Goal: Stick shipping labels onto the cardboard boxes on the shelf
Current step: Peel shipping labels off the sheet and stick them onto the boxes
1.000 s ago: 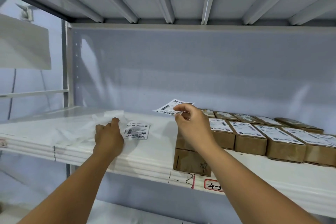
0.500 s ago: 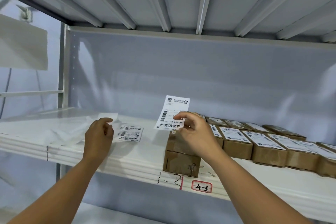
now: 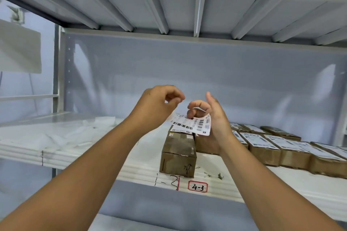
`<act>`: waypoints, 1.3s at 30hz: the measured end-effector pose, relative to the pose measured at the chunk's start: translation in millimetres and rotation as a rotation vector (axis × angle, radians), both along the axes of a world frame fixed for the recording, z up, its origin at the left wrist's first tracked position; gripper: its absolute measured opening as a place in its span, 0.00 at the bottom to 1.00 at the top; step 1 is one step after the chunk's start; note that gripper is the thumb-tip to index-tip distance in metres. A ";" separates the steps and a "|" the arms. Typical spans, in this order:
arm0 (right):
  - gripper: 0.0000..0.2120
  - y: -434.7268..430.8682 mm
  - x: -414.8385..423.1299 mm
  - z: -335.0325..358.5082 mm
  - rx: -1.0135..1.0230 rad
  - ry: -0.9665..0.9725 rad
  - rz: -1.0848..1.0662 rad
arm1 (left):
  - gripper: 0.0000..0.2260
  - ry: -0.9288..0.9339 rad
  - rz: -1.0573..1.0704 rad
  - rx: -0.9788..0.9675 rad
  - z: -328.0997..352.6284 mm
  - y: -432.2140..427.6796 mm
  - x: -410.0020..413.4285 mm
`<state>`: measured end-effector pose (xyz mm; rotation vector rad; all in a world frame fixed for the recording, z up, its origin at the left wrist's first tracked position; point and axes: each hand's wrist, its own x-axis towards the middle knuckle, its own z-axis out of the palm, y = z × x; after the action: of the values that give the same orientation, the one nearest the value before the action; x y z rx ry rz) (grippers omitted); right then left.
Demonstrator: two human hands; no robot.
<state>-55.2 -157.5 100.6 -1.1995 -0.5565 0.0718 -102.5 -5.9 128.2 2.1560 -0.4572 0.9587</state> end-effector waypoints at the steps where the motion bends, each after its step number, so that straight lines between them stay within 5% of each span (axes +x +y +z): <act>1: 0.16 -1.9 -1.2 2.5 -0.033 -0.021 0.048 | 0.05 0.051 -0.008 0.035 6.8 -3.0 -2.3; 4: 0.07 -6.7 -3.7 6.8 -0.163 -0.128 0.120 | 0.08 0.287 0.009 0.202 17.7 -6.0 -3.5; 10: 0.21 -20.2 -1.8 13.0 -0.509 -0.258 0.029 | 0.11 0.535 -0.110 0.307 12.0 5.4 1.0; 17: 0.27 -27.5 -4.5 18.5 -0.478 -0.240 -0.023 | 0.04 0.525 -0.140 0.045 -1.0 13.5 7.4; 21: 0.17 -24.6 0.3 15.0 -0.356 -0.174 -0.265 | 0.03 0.501 -0.132 -0.389 -12.5 17.3 17.4; 27: 0.19 -19.0 3.1 -6.1 -0.325 0.059 -0.363 | 0.05 0.601 -0.213 -0.811 -38.7 5.3 27.3; 39: 0.12 -11.2 13.7 -40.6 -0.351 0.128 -0.394 | 0.06 0.574 -0.178 -0.747 -64.3 -6.7 40.7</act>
<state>-41.6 -168.7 60.0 -1.6156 -0.1908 -0.0926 -61.7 -12.7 63.8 1.5590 0.0099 0.2935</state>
